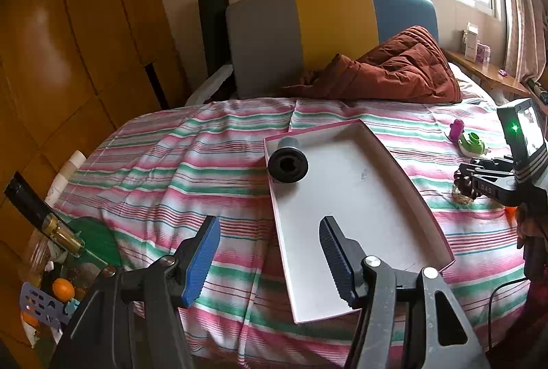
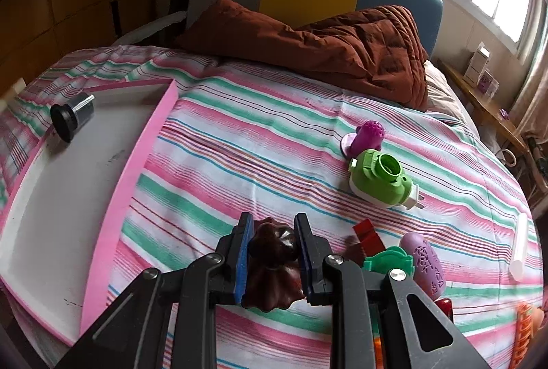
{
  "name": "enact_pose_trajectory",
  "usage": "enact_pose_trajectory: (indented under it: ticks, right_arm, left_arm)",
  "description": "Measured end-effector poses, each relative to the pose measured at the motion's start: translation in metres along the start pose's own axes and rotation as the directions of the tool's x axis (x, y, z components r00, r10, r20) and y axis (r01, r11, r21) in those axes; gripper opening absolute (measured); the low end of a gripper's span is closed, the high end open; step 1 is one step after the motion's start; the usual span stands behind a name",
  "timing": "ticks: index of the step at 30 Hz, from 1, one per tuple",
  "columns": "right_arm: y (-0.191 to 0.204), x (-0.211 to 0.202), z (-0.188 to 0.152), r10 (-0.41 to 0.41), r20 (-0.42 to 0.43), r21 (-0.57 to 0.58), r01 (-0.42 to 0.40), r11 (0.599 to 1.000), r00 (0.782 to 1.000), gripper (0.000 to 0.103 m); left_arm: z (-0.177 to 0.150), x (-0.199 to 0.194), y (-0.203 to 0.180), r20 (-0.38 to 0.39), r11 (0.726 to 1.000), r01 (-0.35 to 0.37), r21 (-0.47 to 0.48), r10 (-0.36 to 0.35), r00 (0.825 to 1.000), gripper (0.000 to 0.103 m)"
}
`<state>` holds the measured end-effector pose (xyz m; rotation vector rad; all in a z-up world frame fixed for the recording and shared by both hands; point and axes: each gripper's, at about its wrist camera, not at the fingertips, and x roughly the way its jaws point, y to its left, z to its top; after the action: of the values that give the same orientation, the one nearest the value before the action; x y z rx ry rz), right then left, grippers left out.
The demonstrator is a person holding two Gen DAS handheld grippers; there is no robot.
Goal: Organize rigid objects
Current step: 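Carry the brown fluted mold to the tray and release it with the right gripper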
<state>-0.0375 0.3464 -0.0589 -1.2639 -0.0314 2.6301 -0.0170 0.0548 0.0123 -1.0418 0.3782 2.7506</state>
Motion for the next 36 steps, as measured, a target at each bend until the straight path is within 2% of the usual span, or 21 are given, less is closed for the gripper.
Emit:
enact_pose_trajectory:
  ticks: [8,13,18,21,29,34,36]
  right_arm:
    - [0.006,-0.013,0.007,0.011,0.019,0.024,-0.012,1.000,1.000,0.024]
    - [0.016,-0.036,0.023,0.039,0.074,0.028,-0.041,0.999,0.997,0.024]
    - [0.046,-0.056,0.044,0.113,0.120,-0.008,-0.113,0.994,0.986,0.024]
    - [0.077,-0.063,0.054,0.182,0.133,-0.051,-0.177,0.983,0.974,0.024]
    - [0.169,-0.040,0.065,0.331,0.055,-0.137,-0.321,0.937,0.942,0.024]
    - [0.210,-0.012,0.067,0.355,-0.015,-0.157,-0.353,0.922,0.935,0.024]
    - [0.219,-0.002,0.067,0.346,-0.028,-0.166,-0.345,0.924,0.938,0.025]
  left_arm:
    - [-0.004,0.000,0.004,-0.006,1.000,0.008,-0.005,-0.008,1.000,0.061]
    - [-0.008,0.004,0.010,-0.018,1.000,0.014,-0.019,-0.014,1.000,0.061]
    - [-0.015,0.008,0.021,-0.032,0.999,0.006,-0.051,-0.007,0.999,0.061]
    - [-0.020,0.013,0.032,-0.051,0.997,-0.002,-0.080,-0.002,0.999,0.061]
    - [-0.036,0.023,0.062,-0.099,0.987,-0.042,-0.153,0.027,0.995,0.061]
    - [-0.045,0.028,0.075,-0.122,0.982,-0.061,-0.181,0.039,0.992,0.061]
    - [-0.048,0.031,0.079,-0.129,0.979,-0.066,-0.192,0.041,0.991,0.061]
